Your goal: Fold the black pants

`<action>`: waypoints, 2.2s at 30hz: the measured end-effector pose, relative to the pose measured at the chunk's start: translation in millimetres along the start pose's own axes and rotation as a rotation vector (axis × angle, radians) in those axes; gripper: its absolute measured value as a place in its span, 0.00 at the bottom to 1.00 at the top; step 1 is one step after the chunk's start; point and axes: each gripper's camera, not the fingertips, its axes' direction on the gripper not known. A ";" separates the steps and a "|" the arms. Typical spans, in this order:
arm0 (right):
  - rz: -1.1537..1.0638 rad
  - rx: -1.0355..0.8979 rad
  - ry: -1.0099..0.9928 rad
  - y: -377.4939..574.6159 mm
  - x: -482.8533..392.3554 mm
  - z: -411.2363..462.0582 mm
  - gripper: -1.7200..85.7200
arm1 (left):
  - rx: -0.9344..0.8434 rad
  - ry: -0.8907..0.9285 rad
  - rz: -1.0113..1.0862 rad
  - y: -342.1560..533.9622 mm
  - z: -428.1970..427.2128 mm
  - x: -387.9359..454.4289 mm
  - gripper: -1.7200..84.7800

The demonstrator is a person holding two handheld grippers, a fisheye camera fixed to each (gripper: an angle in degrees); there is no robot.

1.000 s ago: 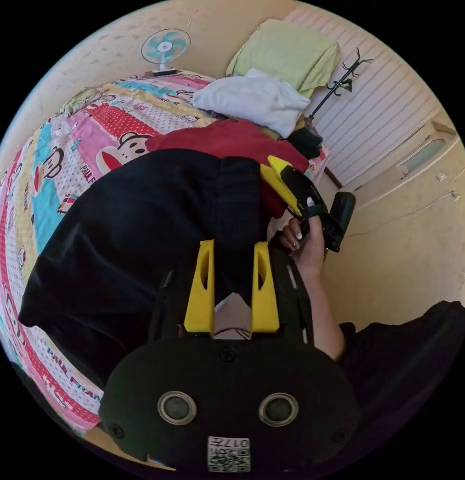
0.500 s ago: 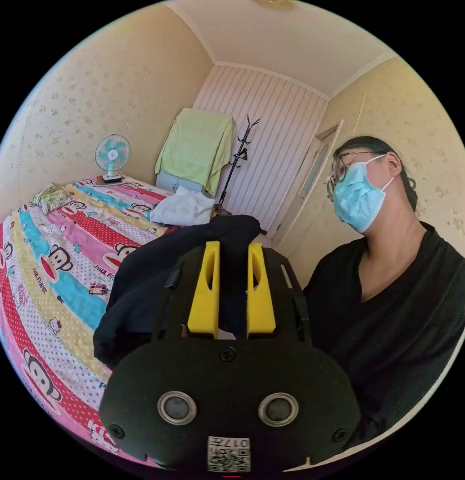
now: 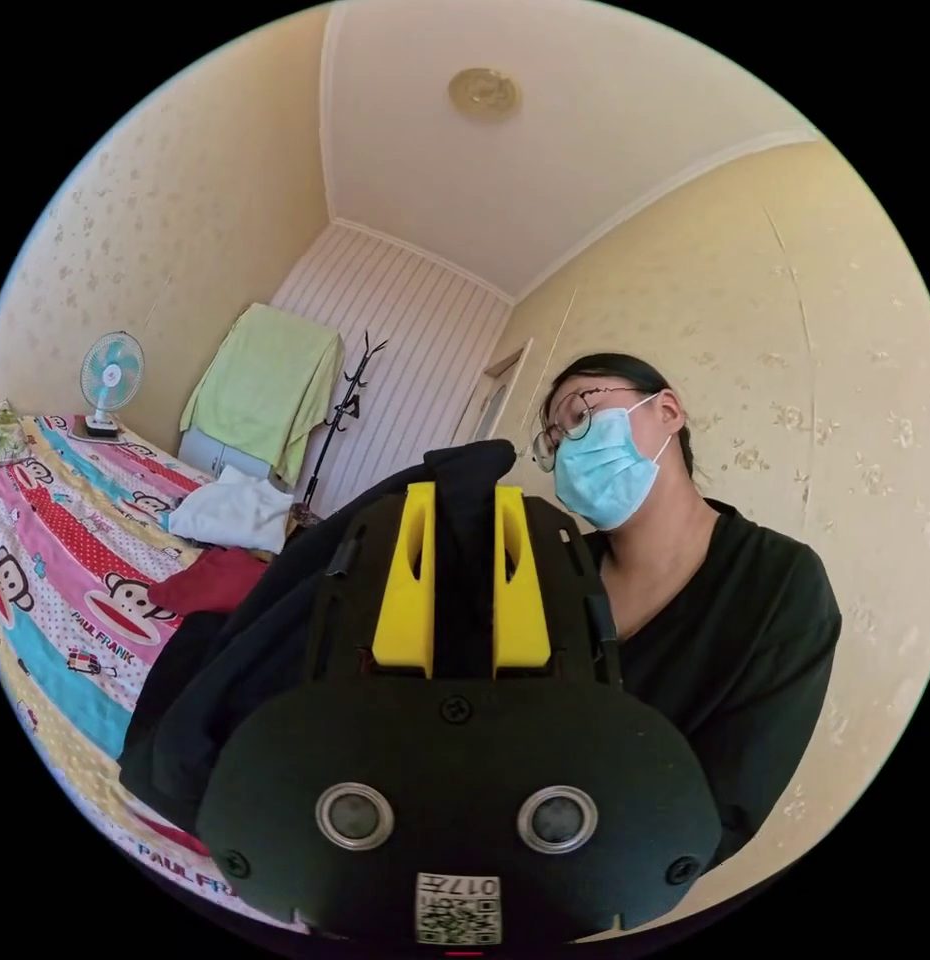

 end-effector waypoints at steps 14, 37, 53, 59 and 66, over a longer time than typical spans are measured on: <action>0.293 0.019 0.068 -86.5 60.5 59.0 0.07 | 0.277 0.107 -0.327 163.4 -119.4 -79.8 0.15; 0.251 0.106 0.509 -380.1 117.4 54.2 0.07 | 0.100 -1.029 0.031 312.7 -45.9 78.3 0.24; 0.229 0.230 0.635 -510.8 100.8 -15.5 0.07 | 0.168 -1.584 0.540 252.4 129.1 169.3 0.16; 0.207 0.292 0.611 -533.7 101.9 -84.1 0.07 | 0.441 -1.302 0.629 189.6 120.1 225.5 0.06; 0.153 0.339 0.474 -552.0 106.5 -146.3 0.07 | 0.902 -0.649 0.484 104.2 64.6 288.0 0.04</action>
